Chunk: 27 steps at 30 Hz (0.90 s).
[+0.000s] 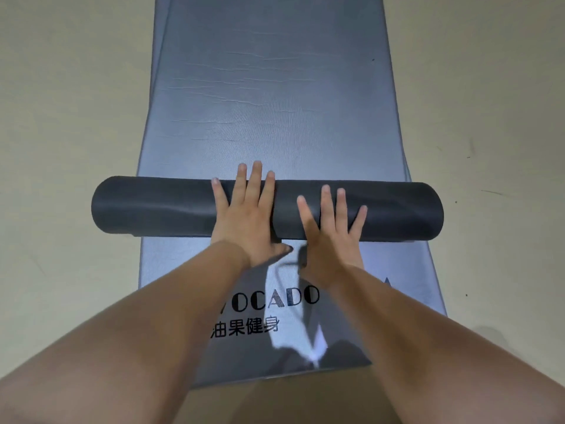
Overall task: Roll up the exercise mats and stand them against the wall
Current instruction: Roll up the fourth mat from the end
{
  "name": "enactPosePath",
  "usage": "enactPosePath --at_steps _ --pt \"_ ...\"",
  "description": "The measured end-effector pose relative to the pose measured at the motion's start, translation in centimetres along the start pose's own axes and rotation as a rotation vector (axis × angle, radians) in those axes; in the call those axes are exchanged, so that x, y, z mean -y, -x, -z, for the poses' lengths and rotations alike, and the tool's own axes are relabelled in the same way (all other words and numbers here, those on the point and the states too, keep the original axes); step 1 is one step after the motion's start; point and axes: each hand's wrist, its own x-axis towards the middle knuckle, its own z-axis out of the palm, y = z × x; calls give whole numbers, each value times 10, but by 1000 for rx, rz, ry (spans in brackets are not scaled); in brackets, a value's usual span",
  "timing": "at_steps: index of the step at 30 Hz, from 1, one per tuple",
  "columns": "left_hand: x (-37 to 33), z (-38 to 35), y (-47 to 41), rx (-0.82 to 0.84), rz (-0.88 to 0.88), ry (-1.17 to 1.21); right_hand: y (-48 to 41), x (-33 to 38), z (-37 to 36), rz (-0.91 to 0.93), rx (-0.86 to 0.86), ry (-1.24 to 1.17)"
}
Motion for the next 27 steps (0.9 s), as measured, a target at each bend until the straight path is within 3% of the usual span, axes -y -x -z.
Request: enactPosePath --at_steps 3,9,19,27 --pt "11 -18 19 -96 -64 -33 -23 -4 14 -11 -15 -12" --pt "12 -24 -3 35 -24 -52 -51 -5 30 -21 -66 -44" --pt "27 26 -85 109 6 -79 -110 -9 53 32 -87 162" --pt "21 33 -63 50 -59 -118 -86 -17 50 71 -110 98"
